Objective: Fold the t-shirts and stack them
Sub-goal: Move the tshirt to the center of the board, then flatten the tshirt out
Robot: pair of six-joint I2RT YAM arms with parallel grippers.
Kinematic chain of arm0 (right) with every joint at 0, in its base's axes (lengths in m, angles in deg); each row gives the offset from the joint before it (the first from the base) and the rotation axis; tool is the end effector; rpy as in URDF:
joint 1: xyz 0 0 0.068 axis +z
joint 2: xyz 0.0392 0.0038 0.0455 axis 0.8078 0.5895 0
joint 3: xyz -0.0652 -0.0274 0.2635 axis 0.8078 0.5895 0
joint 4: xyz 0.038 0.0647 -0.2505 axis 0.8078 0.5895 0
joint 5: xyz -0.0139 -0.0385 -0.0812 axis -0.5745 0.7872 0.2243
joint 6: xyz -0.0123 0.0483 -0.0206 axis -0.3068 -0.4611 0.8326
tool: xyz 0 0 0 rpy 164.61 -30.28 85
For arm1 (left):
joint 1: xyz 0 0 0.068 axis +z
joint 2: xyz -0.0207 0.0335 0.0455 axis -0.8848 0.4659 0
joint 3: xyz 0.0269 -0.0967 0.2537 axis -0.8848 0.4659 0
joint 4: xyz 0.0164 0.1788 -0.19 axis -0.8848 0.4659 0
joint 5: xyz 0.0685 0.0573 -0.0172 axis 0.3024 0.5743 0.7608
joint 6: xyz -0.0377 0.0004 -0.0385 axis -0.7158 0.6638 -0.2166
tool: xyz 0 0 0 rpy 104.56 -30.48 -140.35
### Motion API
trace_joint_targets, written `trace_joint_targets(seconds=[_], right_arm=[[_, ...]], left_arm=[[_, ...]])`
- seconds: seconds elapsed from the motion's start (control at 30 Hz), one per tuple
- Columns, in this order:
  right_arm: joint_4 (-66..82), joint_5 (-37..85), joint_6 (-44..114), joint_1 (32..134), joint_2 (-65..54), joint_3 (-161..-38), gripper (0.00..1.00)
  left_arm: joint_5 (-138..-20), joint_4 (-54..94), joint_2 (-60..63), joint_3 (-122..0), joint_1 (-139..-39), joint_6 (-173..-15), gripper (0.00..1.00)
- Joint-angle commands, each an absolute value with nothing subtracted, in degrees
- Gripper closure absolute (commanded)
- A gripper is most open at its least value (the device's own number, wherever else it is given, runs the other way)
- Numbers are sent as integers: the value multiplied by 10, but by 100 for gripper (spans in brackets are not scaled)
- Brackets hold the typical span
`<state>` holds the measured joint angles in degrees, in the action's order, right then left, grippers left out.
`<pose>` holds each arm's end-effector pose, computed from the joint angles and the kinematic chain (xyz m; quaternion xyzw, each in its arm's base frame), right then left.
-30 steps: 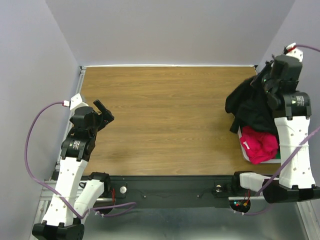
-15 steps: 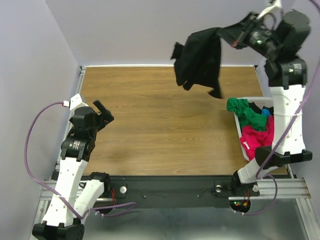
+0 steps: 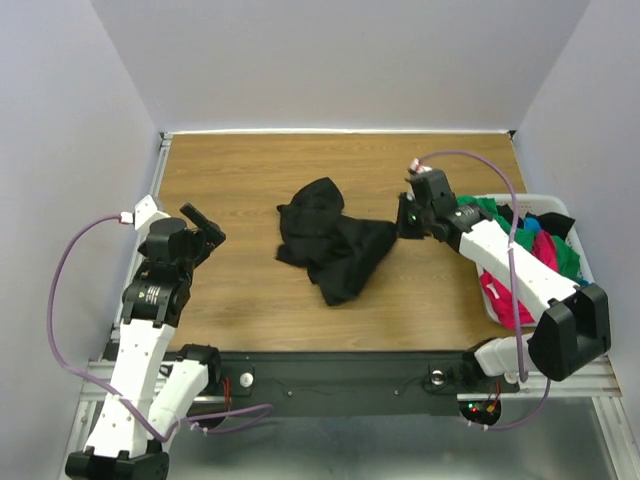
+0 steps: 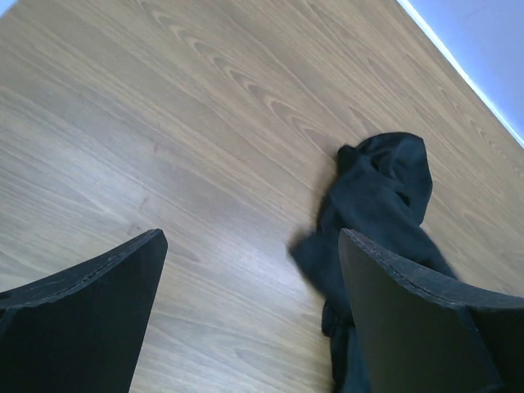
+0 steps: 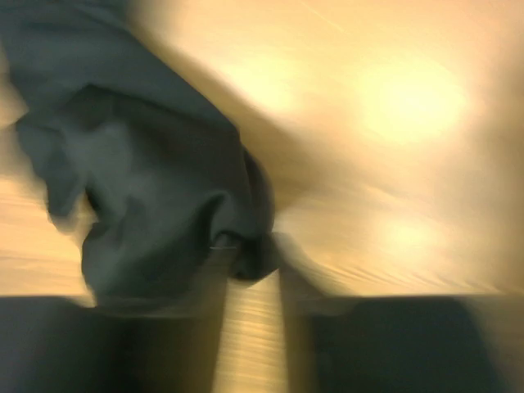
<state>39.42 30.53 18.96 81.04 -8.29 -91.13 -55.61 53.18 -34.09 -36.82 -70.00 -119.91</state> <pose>0.2651 0.1366 0.3088 -0.0384 0.9161 0.1738 0.3592 0.1510 -0.0114 0.3354 -0.2806 0.7798 -0.1113 0.5485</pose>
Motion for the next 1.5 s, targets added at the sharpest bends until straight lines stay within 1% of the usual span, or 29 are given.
trace_joint_targets(seconds=[0.0,0.03,0.07,0.1,0.23,0.3,0.33,0.37,0.47,0.5,0.6,0.73,0.83,0.9,0.93,0.97,1.0,1.03,1.07,1.1,1.17,1.2,1.33,1.4,1.47], right_arm=[[376,532,166,781,-140,-834,36],[375,532,164,781,-140,-825,20],[375,529,160,780,-140,-820,12],[375,508,153,780,-142,-811,0],[384,474,129,780,-175,-773,0],[398,463,122,780,-222,-757,0],[404,462,120,780,-239,-743,0],[414,450,117,781,-275,-737,0],[427,410,108,781,-317,-703,0],[427,375,110,781,-321,-694,0],[426,338,98,781,-335,-662,0],[425,317,82,782,-350,-636,0],[427,287,75,787,-342,-617,0],[422,275,69,809,-336,-601,0],[420,274,67,819,-334,-599,0],[420,274,65,836,-336,-597,0],[419,276,58,845,-338,-597,0],[419,277,54,858,-342,-600,0],[419,277,46,862,-348,-601,0],[420,274,42,868,-350,-601,0],[419,274,32,886,-352,-599,0],[419,277,22,895,-351,-597,0],[409,309,-7,953,-326,-603,0],[393,345,-28,1024,-294,-615,0],[384,375,-46,1068,-263,-626,0]], left_arm=[[-598,513,-334,-339,-696,-1235,1],[-610,509,-328,-333,-696,-1240,1],[-622,497,-316,-319,-697,-1240,1],[-641,491,-311,-311,-698,-1241,1],[-683,464,-293,-263,-714,-1254,1],[-730,422,-287,-220,-751,-1271,2],[-735,407,-285,-204,-772,-1284,2],[-729,376,-276,-179,-829,-1311,3],[-712,321,-235,-156,-905,-1357,3],[-692,314,-220,-158,-933,-1361,3],[-664,304,-153,-181,-968,-1372,5],[-638,294,-63,-222,-1002,-1385,8],[-637,272,7,-251,-1013,-1380,10],[-635,265,58,-279,-1016,-1372,13],[-636,264,75,-289,-1016,-1368,16],[-636,264,102,-306,-1017,-1360,28],[-640,265,114,-311,-1017,-1360,37],[-643,264,124,-315,-1017,-1360,48],[-653,260,136,-317,-1020,-1360,66],[-656,256,138,-316,-1020,-1361,81],[-659,252,135,-309,-1024,-1368,99],[-663,252,132,-303,-1026,-1368,100],[-665,260,94,-282,-1027,-1372,100],[-660,275,60,-269,-1028,-1379,100],[-654,295,29,-263,-1028,-1382,100]])
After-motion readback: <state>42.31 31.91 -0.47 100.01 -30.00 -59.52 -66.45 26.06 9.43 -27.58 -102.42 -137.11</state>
